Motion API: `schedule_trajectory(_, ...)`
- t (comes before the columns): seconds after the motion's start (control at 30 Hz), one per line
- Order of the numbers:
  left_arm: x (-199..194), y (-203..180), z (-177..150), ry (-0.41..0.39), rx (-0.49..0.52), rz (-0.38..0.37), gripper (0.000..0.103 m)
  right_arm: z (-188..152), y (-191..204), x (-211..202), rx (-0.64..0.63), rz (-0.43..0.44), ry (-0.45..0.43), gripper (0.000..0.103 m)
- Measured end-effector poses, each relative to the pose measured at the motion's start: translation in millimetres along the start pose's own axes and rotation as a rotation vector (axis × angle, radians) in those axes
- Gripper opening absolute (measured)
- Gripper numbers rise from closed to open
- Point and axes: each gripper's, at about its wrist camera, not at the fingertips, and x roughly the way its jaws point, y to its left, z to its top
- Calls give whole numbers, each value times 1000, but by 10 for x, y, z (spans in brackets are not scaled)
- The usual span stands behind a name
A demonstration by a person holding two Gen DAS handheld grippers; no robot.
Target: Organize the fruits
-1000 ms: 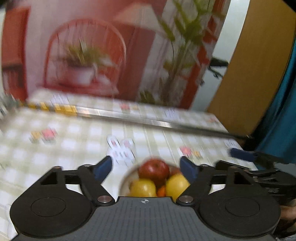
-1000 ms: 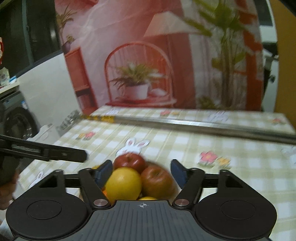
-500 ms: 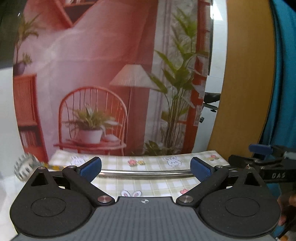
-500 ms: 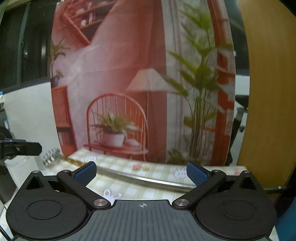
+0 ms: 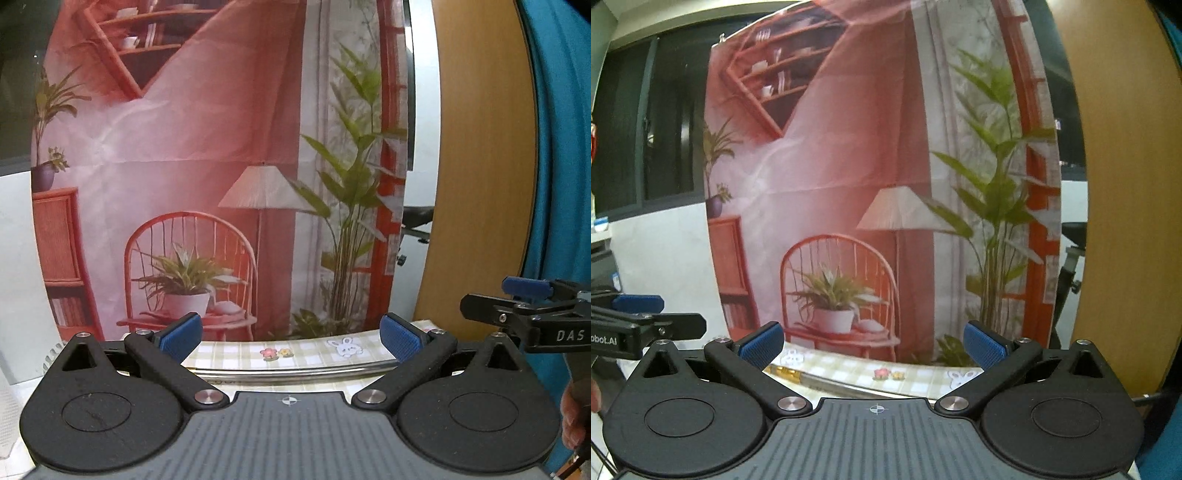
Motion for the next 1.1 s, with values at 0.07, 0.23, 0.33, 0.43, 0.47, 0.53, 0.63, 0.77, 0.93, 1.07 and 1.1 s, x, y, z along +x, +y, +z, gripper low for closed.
schedule_trajectory(0.07, -36, -14, 12, -9, 2, 1, 103, 24, 3, -22, 3, -3, -7, 103)
schedule_trajectory(0.23, -49, -57, 34, -27, 11, 6, 103, 25, 1, -60, 10, -3, -13, 103)
schedule_trajectory(0.33, -53, -65, 44, -30, 9, 3, 103, 24, -3, -62, 10, -2, -13, 103)
schedule_trajectory(0.43, -59, -69, 47, -30, 10, 7, 103, 28, -9, -76, 15, -5, -15, 103)
schedule_trajectory(0.47, -54, -64, 49, -29, 10, 6, 103, 30, -10, -80, 16, -5, -15, 103)
schedule_trajectory(0.53, -55, -67, 48, -28, 9, 6, 103, 29, -13, -78, 14, -4, -16, 103)
schedule_trajectory(0.63, -53, -55, 44, -26, 10, 8, 103, 28, -14, -77, 13, -4, -15, 103)
schedule_trajectory(0.77, -53, -49, 42, -22, 9, 4, 103, 25, -15, -83, 15, -5, -15, 103)
schedule_trajectory(0.93, -78, -45, 35, -26, 17, 9, 103, 25, -23, -90, 22, 0, -13, 103)
schedule_trajectory(1.07, -73, -57, 35, -18, 24, 16, 103, 23, -21, -107, 24, 0, -15, 103)
schedule_trajectory(1.1, -68, -58, 33, -14, 27, 19, 103, 21, -21, -101, 23, -1, -14, 103)
